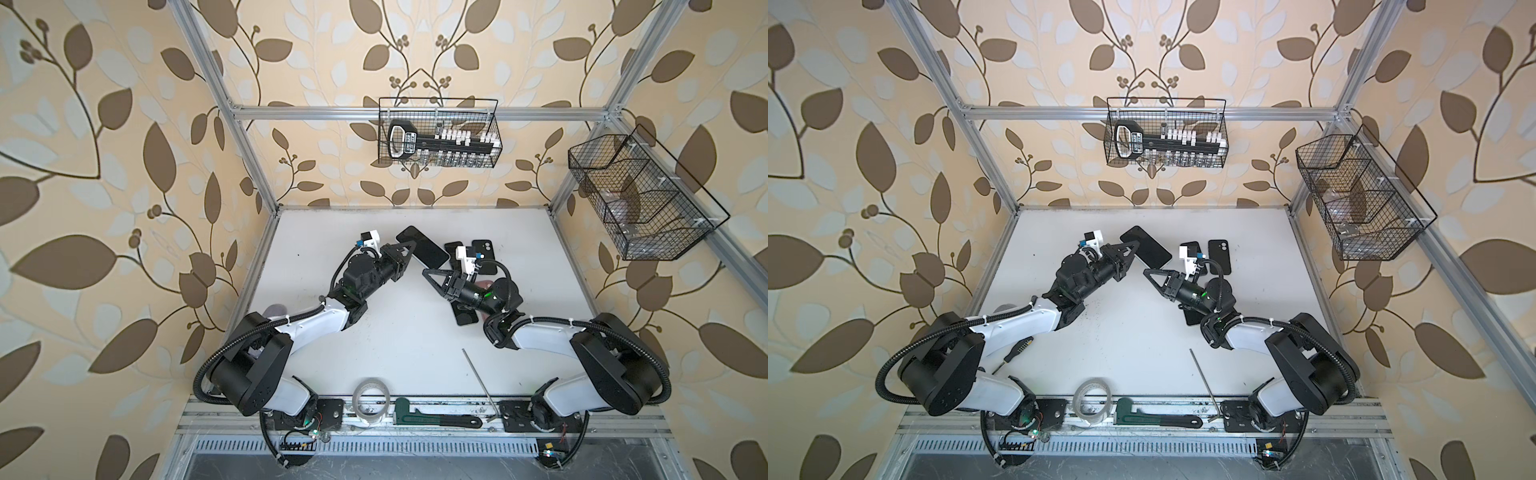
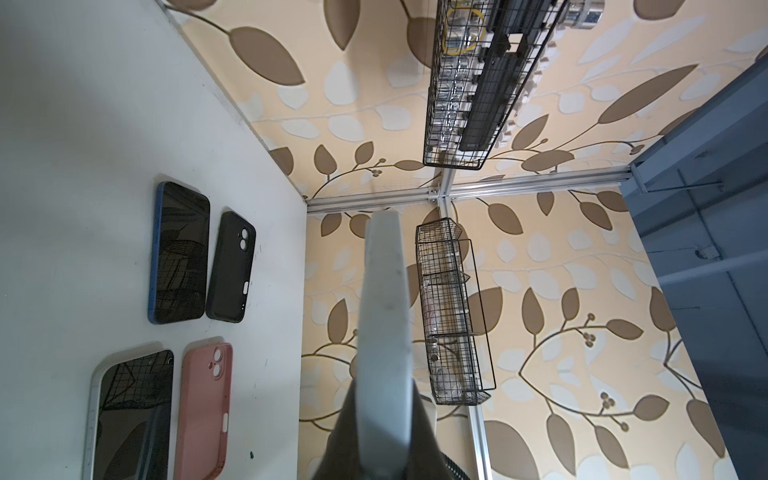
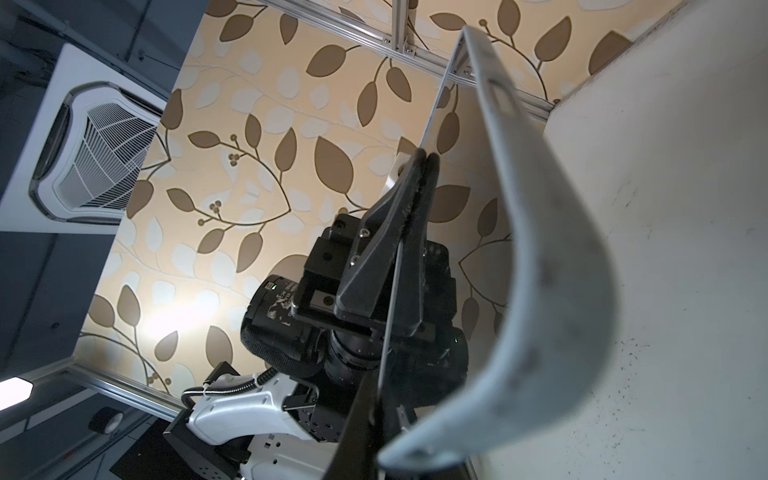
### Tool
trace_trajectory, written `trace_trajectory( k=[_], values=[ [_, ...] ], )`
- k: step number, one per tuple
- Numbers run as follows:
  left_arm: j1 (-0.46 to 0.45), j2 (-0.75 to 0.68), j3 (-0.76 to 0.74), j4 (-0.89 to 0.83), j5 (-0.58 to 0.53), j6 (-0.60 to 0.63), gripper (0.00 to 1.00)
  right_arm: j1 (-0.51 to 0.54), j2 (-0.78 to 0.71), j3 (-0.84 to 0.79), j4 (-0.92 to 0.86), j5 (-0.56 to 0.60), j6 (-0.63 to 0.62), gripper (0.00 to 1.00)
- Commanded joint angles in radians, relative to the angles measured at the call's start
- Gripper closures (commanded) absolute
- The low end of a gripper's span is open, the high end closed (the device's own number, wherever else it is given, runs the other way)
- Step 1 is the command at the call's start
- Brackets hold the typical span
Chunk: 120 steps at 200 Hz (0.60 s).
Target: Take the phone out of the phone case
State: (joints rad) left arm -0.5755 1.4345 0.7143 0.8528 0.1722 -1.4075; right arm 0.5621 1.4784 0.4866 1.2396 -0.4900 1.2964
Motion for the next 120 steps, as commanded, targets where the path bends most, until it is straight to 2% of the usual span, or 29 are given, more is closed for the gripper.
trace_trajectory(
  k=[1,69,120],
  values=[
    [-0.008,-0.072,0.007,0.065,-0.052,-0.071,1.0,0.015,-0.033,0.0,-0.074,0.028,-0.148,0.96],
    [-0.009,-0.116,0.037,-0.017,-0.066,-0.118,1.0,0.06,-0.079,-0.06,-0.17,0.152,-0.442,0.96],
    [-0.011,-0.117,0.059,-0.009,-0.046,-0.152,1.0,0.062,-0.019,-0.077,-0.128,0.172,-0.461,0.96]
  ],
)
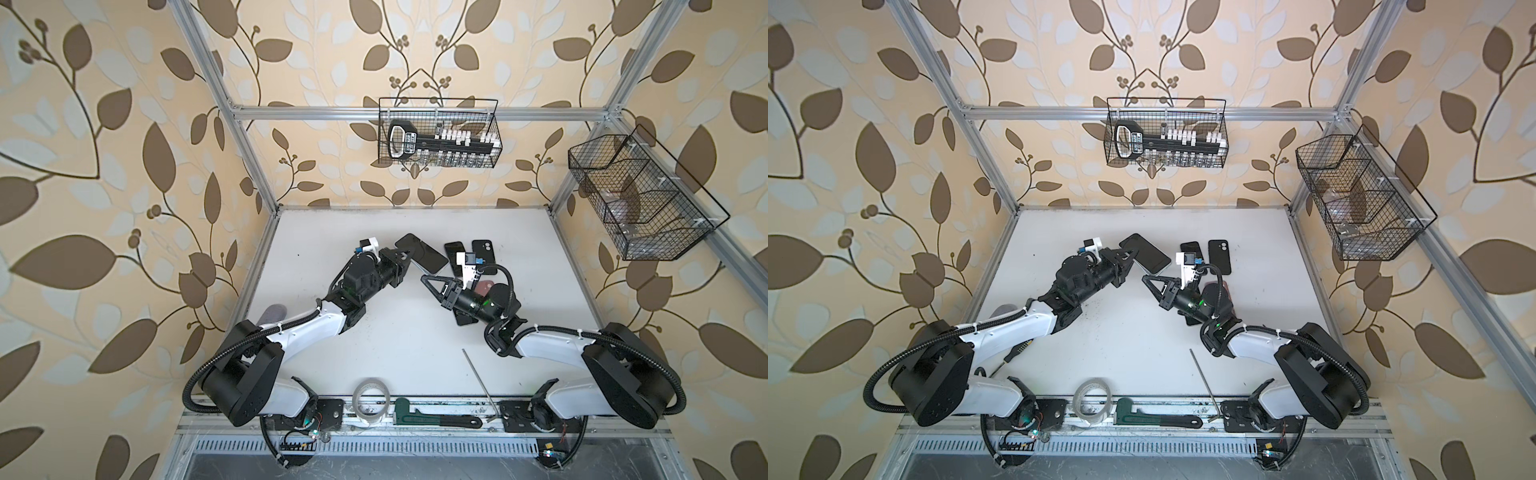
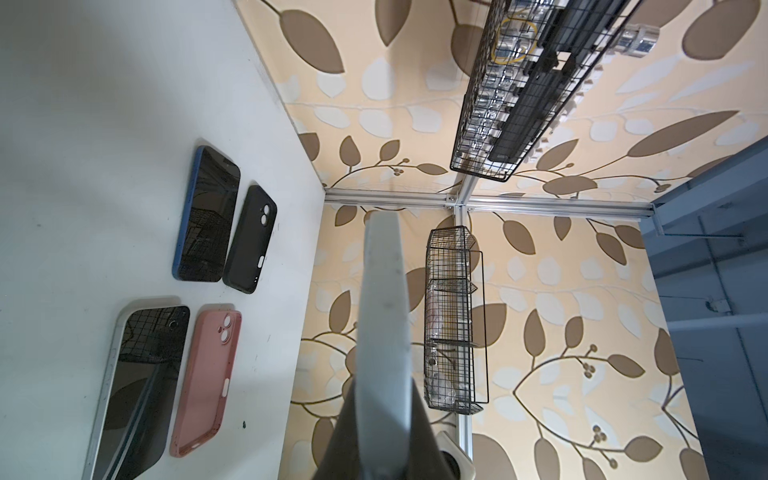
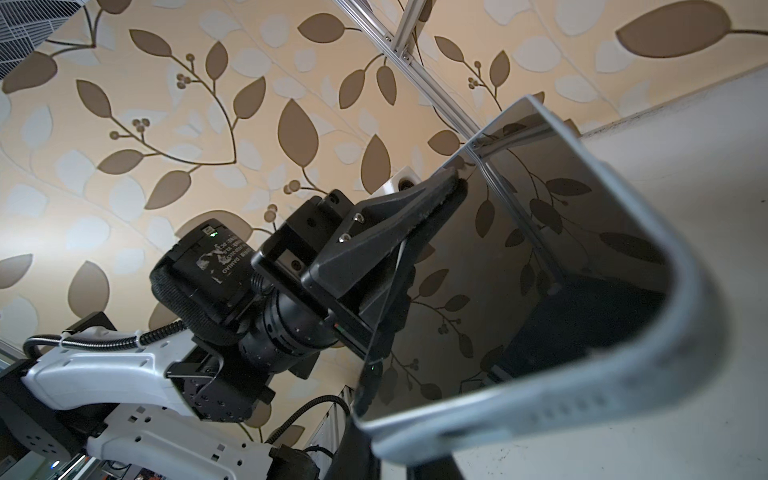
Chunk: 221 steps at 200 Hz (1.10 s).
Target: Take the phone out of the phone case
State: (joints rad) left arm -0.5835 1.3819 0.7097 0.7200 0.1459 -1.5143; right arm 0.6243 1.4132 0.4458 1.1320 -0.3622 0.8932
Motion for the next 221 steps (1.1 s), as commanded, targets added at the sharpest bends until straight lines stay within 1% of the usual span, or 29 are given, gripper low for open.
trace_trajectory(
  k=[1,23,55,70,87,109,117,122,137,143,151,186,190,204,213,221],
  values=[
    [-0.003,-0.065,0.064,0.124,-0.019,-0.045,1.0,-0.001,0.049,-0.036,-0.018,0.044,-0.058,0.96],
    [-0.003,-0.073,0.073,0.109,-0.009,-0.031,1.0,-0.005,0.079,-0.041,0.023,0.032,-0.036,0.95],
    [-0.003,-0.091,0.07,0.066,-0.008,0.015,1.0,-0.006,0.076,-0.041,0.024,0.017,-0.034,0.9],
    [-0.003,-0.098,0.07,0.045,-0.011,0.052,1.0,-0.009,0.053,-0.038,-0.011,0.012,-0.046,0.86],
    [0.0,-0.111,0.08,0.001,-0.008,0.114,1.0,-0.017,0.026,-0.018,-0.091,-0.024,-0.078,0.83],
    [0.011,-0.13,0.116,-0.1,0.011,0.224,1.0,-0.037,-0.018,-0.007,-0.171,-0.066,-0.105,0.72],
    [0.018,-0.138,0.129,-0.142,0.024,0.263,1.0,-0.047,-0.037,0.001,-0.219,-0.079,-0.122,0.66],
    [0.023,-0.142,0.138,-0.162,0.033,0.292,1.0,-0.054,-0.051,0.009,-0.254,-0.087,-0.137,0.61],
    [0.05,-0.157,0.166,-0.243,0.068,0.36,1.0,-0.074,-0.088,0.041,-0.381,-0.126,-0.201,0.51],
    [0.06,-0.16,0.177,-0.263,0.088,0.394,1.0,-0.081,-0.104,0.054,-0.425,-0.146,-0.231,0.45],
    [0.084,-0.166,0.196,-0.303,0.122,0.43,1.0,-0.095,-0.122,0.072,-0.489,-0.175,-0.27,0.41],
    [0.168,-0.178,0.293,-0.469,0.279,0.603,1.0,-0.164,-0.184,0.173,-0.762,-0.348,-0.448,0.32],
    [0.176,-0.179,0.306,-0.482,0.302,0.644,1.0,-0.17,-0.187,0.193,-0.804,-0.367,-0.474,0.31],
    [0.192,-0.185,0.349,-0.55,0.348,0.732,1.0,-0.189,-0.195,0.257,-0.946,-0.416,-0.571,0.3],
    [0.197,-0.183,0.379,-0.578,0.4,0.794,1.0,-0.198,-0.196,0.294,-1.024,-0.441,-0.628,0.3],
    [0.198,-0.175,0.416,-0.637,0.425,0.848,1.0,-0.202,-0.195,0.326,-1.089,-0.456,-0.678,0.3]
  ],
)
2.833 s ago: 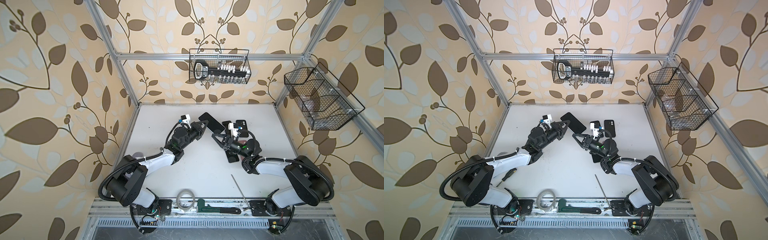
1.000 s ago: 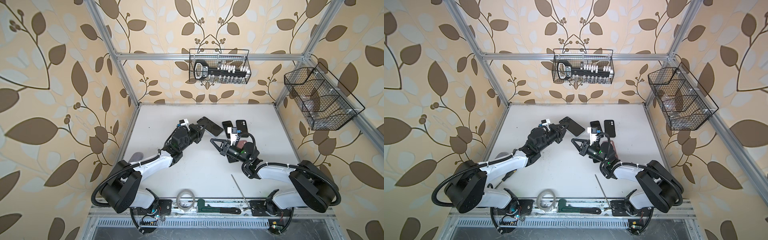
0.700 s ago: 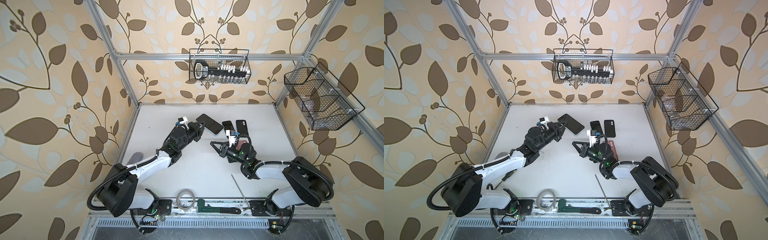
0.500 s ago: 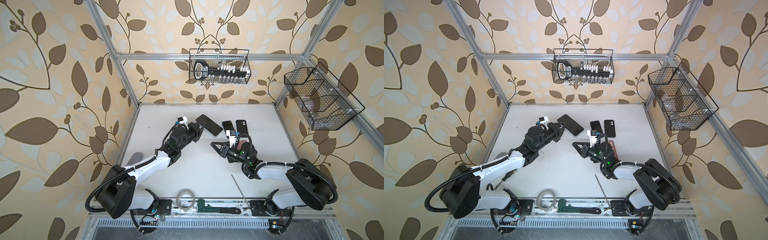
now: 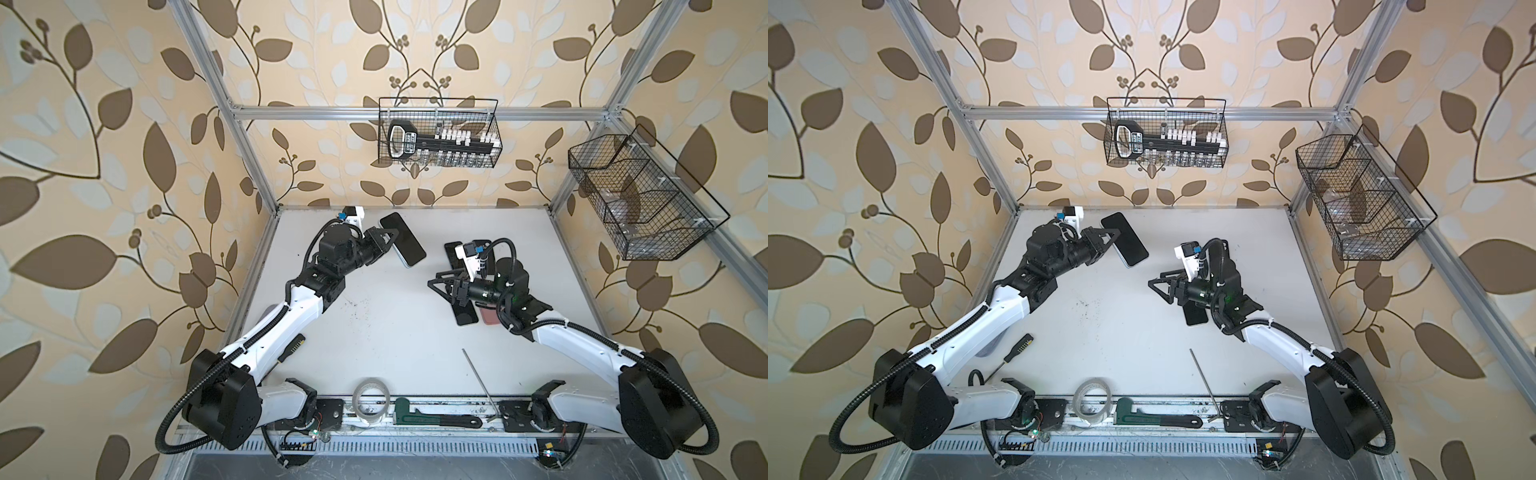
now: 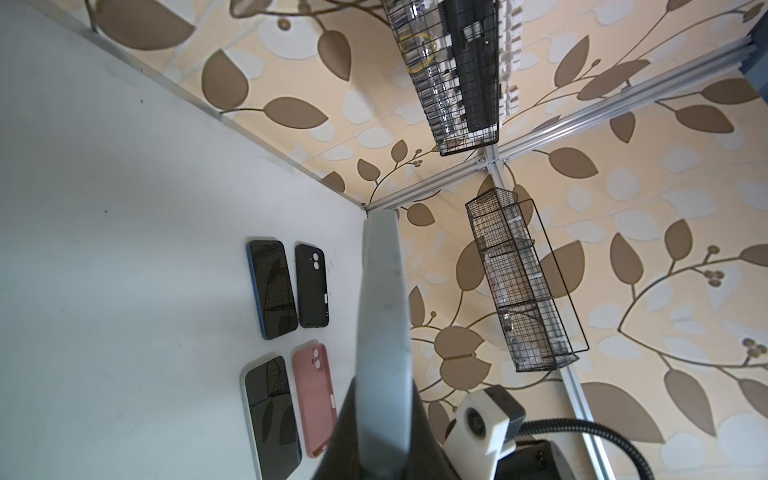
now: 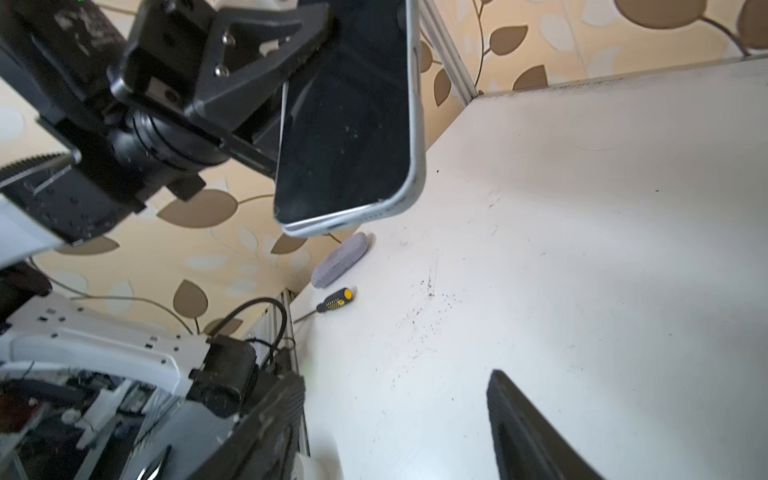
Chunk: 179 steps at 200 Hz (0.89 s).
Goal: Take the phone out of the phone case
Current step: 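Carry the phone outward with the left gripper while the right gripper nears the case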
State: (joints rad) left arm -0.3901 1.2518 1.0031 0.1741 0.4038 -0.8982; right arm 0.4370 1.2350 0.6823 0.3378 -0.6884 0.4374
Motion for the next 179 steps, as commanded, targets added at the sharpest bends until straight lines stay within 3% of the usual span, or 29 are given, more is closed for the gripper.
trace_trajectory(
  k=[1,30,81,125,179],
  values=[
    [0.005,-0.043,0.127,-0.1,0.168,0.238,1.0,-0.016,-0.019,0.093,-0.302,-0.131,-0.228,0.3],
    [0.005,0.004,0.225,-0.219,0.296,0.369,1.0,-0.032,-0.012,0.176,-0.431,-0.175,-0.342,0.29],
    [0.005,0.071,0.282,-0.231,0.488,0.473,1.0,-0.059,0.024,0.297,-0.611,-0.225,-0.486,0.3],
    [0.005,0.117,0.304,-0.231,0.559,0.506,1.0,-0.058,0.053,0.361,-0.694,-0.259,-0.553,0.34],
    [0.004,0.12,0.295,-0.211,0.566,0.5,1.0,-0.048,0.081,0.38,-0.715,-0.29,-0.575,0.41]
  ],
)
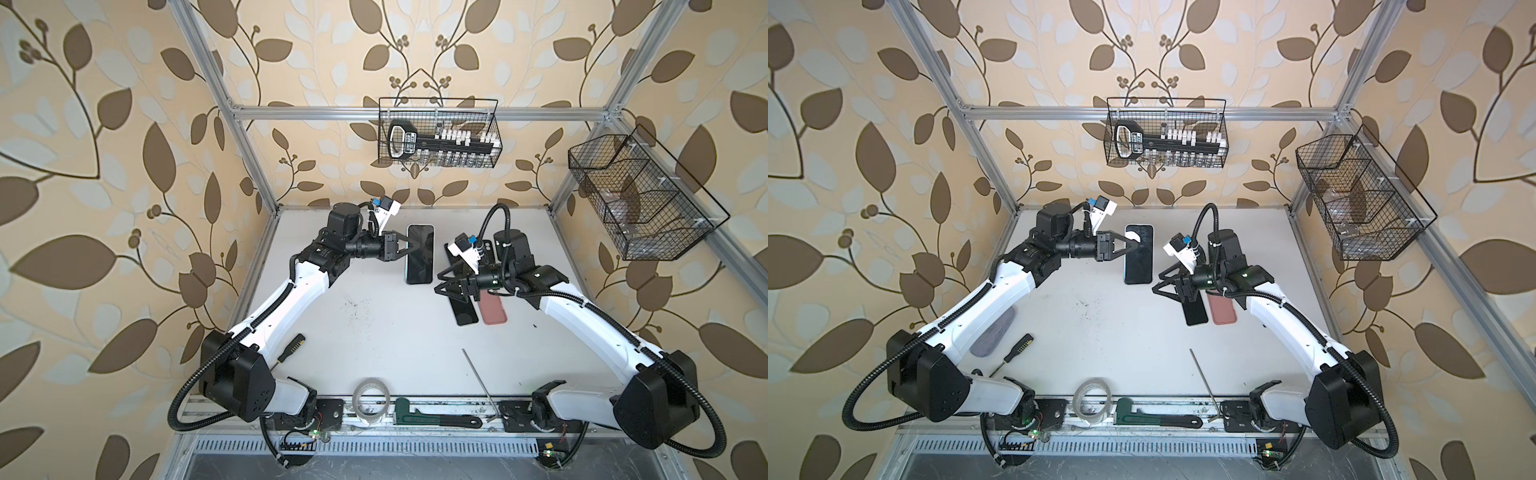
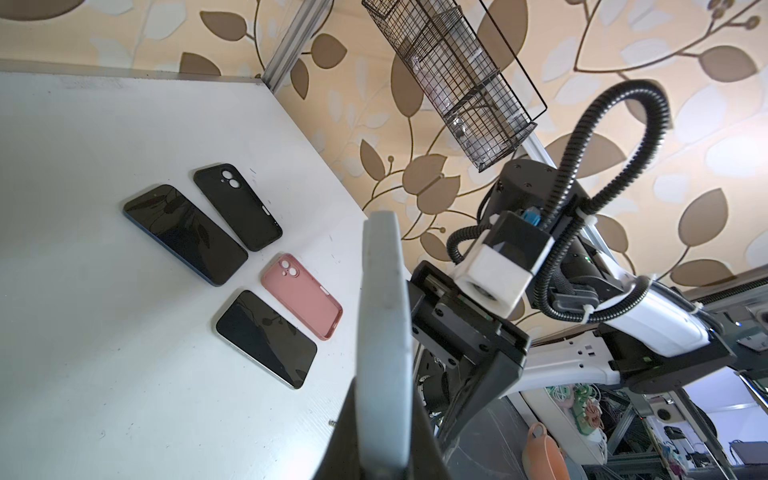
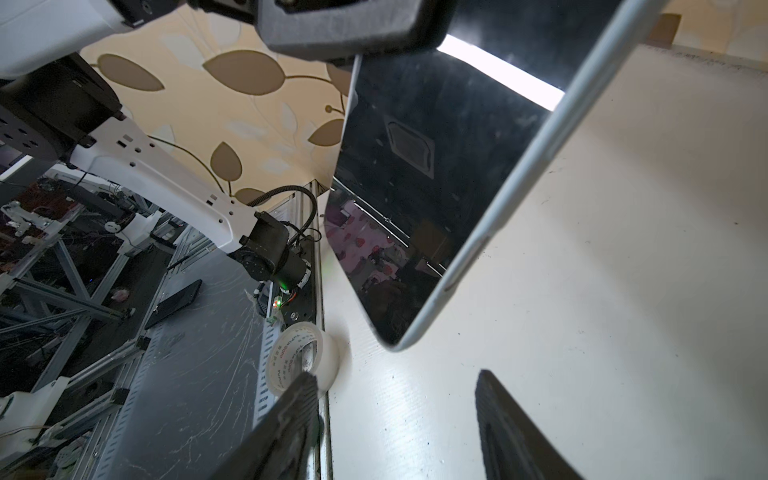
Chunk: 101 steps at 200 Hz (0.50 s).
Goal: Take the phone out of the phone case
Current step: 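Carry the phone outward with the left gripper while the right gripper nears the case, then hold the silver phone upright in the left gripper while the right gripper hovers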
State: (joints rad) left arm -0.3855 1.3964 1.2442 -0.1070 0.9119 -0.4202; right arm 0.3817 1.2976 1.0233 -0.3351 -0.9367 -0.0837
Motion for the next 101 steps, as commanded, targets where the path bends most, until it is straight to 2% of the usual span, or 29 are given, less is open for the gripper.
trace_trajectory(
  k=[1,101],
  values=[
    [-0.001,-0.025,0.054,0.07,0.058,0.021,1.0,0.008,0.019,0.04,-0.042,-0.042,-0.054,0.42],
    [-0.003,-0.06,0.016,0.102,0.051,-0.017,1.0,0.055,0.09,0.1,-0.052,-0.062,-0.059,0.53]
  ],
)
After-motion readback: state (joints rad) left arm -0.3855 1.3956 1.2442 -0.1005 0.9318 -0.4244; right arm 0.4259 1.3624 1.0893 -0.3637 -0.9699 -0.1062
